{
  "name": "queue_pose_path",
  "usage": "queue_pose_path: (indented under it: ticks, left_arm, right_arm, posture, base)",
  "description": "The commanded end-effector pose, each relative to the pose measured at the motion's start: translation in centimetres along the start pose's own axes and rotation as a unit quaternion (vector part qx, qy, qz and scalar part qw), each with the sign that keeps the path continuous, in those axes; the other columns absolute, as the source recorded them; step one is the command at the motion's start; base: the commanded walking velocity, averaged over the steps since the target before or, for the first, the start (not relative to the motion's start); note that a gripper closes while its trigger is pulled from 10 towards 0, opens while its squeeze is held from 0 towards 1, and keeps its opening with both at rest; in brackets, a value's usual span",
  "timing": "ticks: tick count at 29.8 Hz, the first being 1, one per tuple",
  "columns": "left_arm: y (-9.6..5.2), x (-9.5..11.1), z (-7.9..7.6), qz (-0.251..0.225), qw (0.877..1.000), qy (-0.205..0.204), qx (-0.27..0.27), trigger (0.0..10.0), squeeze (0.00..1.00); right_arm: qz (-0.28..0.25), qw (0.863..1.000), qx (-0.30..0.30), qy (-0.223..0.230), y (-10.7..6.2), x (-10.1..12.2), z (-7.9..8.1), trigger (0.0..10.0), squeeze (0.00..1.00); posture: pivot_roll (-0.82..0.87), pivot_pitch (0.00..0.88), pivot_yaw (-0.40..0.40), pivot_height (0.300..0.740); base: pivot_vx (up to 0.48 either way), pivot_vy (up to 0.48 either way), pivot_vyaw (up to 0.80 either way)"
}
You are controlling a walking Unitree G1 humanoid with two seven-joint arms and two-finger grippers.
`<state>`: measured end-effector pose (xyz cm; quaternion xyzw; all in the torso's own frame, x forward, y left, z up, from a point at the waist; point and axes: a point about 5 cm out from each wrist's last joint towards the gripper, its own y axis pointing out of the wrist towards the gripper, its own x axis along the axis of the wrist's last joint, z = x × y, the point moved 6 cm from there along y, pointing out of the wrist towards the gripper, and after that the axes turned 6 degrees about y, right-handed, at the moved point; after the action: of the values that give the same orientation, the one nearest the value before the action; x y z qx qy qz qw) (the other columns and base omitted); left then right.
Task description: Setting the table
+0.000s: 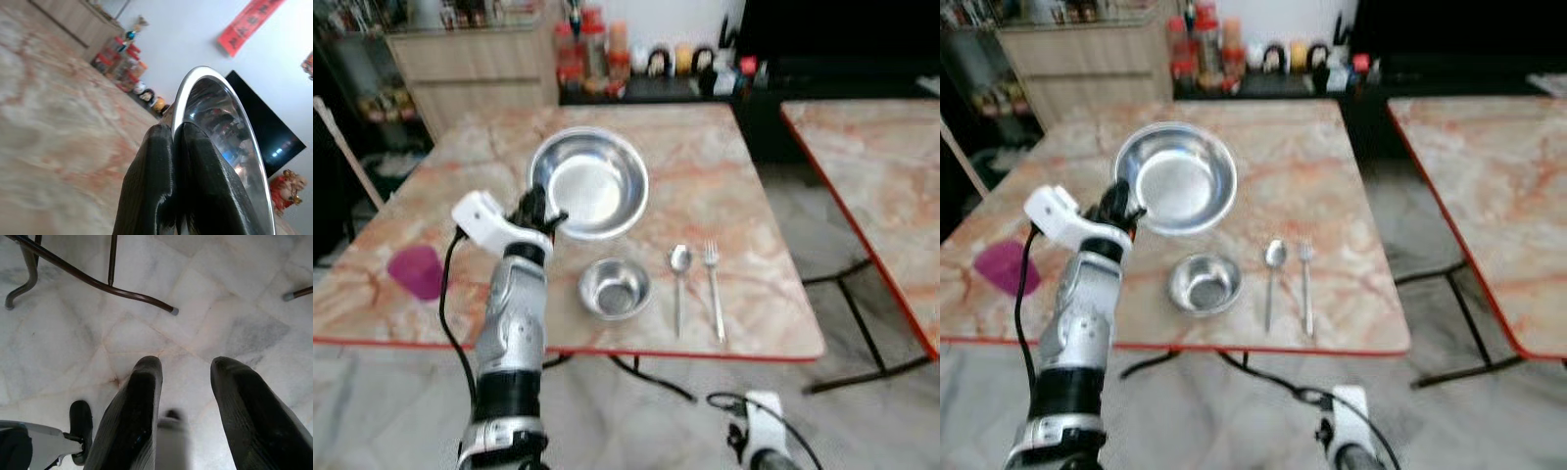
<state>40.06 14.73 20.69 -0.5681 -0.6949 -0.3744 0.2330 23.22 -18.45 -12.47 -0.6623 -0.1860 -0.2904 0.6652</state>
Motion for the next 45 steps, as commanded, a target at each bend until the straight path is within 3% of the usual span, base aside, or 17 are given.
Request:
queue_pose_path:
  ticks: [1, 9, 44, 45]
  left_arm:
    - [0.3, 0.2, -1.3, -0.007, 1.000, -0.009, -0.015, 10.0, 0.00]
    - [0.3, 0.4, -1.4, -0.014, 1.000, -0.010, -0.016, 10.0, 0.00]
    - [-0.4, -0.5, -1.8, 0.004, 0.999, 0.016, -0.031, 10.0, 0.00]
    - [-0.5, -1.1, -2.1, 0.019, 0.998, 0.036, -0.040, 10.0, 0.00]
  right_arm:
    - [-0.002, 1.000, -0.008, 0.000, 0.0, 0.1, -0.7, 10.0, 0.00]
    - [-0.011, 1.000, -0.002, -0.005, 0.1, 0.9, -0.3, 10.0, 0.00]
    - [-0.008, 1.000, 0.010, -0.007, 0.1, 0.4, 0.6, 10.0, 0.00]
    - [-0.009, 1.000, 0.008, -0.005, 0.1, 0.4, 0.5, 10.0, 0.00]
  posture:
    - [0.01, 0.000, 0.045, 0.740]
    - [0.01, 0.000, 0.045, 0.740]
    - [0.02, 0.000, 0.066, 0.740]
    - [0.02, 0.000, 0.065, 0.740]
  base:
    - [0.000, -0.409, 0.00]
    - [0.000, -0.403, 0.00]
    - [0.000, -0.398, 0.00]
    - [0.000, 0.000, 0.00]
